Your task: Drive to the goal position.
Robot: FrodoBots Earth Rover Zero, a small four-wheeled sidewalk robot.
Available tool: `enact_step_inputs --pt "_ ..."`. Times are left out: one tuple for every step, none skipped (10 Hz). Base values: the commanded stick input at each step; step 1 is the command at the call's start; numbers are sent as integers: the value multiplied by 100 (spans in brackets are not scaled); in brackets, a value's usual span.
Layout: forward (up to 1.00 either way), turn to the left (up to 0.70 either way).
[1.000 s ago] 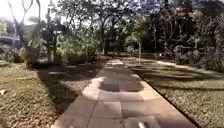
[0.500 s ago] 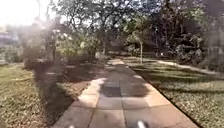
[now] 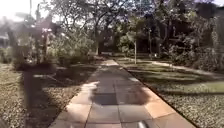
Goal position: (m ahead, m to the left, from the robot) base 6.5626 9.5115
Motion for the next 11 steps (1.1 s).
enact_step_inputs --pt "50 0" --pt "50 0" --pt "50 0" --pt "50 0" --pt "50 0" --pt "50 0" --pt "50 0" --pt "50 0" --pt "50 0" --pt "50 0" --pt "50 0"
